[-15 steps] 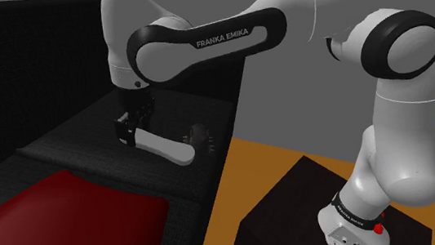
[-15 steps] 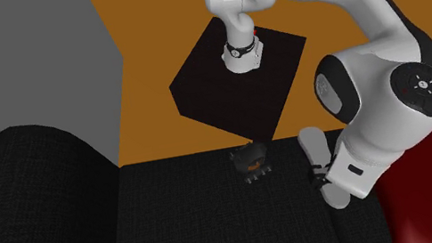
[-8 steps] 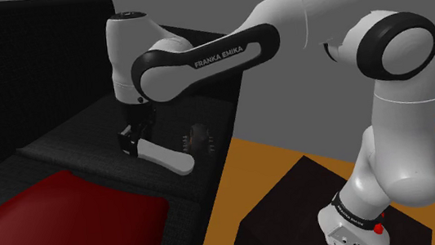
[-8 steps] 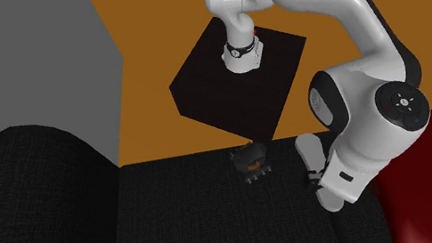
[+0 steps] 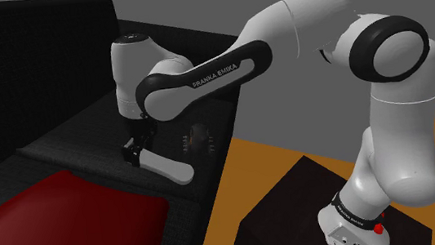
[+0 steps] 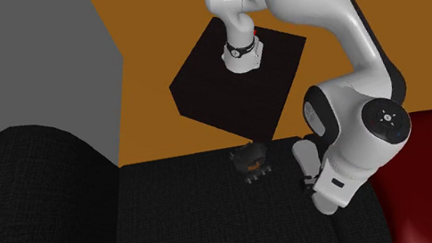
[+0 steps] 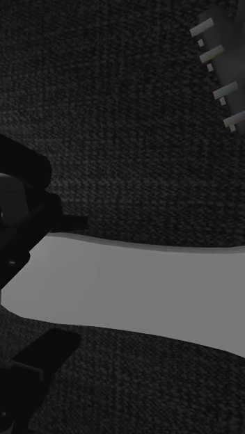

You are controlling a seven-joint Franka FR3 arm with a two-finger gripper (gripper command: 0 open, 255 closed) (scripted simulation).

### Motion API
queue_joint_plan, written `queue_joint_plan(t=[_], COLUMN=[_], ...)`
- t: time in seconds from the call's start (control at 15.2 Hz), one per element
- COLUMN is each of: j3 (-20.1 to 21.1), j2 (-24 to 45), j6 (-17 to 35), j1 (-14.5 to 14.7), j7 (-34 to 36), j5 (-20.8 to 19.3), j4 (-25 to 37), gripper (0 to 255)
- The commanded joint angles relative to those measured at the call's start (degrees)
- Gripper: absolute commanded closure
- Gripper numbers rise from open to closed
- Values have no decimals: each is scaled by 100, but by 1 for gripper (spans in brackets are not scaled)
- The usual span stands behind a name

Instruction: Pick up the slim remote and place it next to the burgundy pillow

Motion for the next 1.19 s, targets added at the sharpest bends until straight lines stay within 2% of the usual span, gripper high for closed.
queue_joint_plan(t=[0.0, 0.53, 0.59, 0.92, 1.12], j3=[-13, -17, -17, -17, 24], j2=[66, 88, 88, 89, -165], j6=[139, 186, 186, 186, -276], j1=[2, 4, 4, 4, -17], j7=[13, 19, 19, 18, -35], j5=[-24, -32, -32, -32, 54], j4=[-70, -95, -95, -94, 122], gripper=[255, 255, 0, 0, 0])
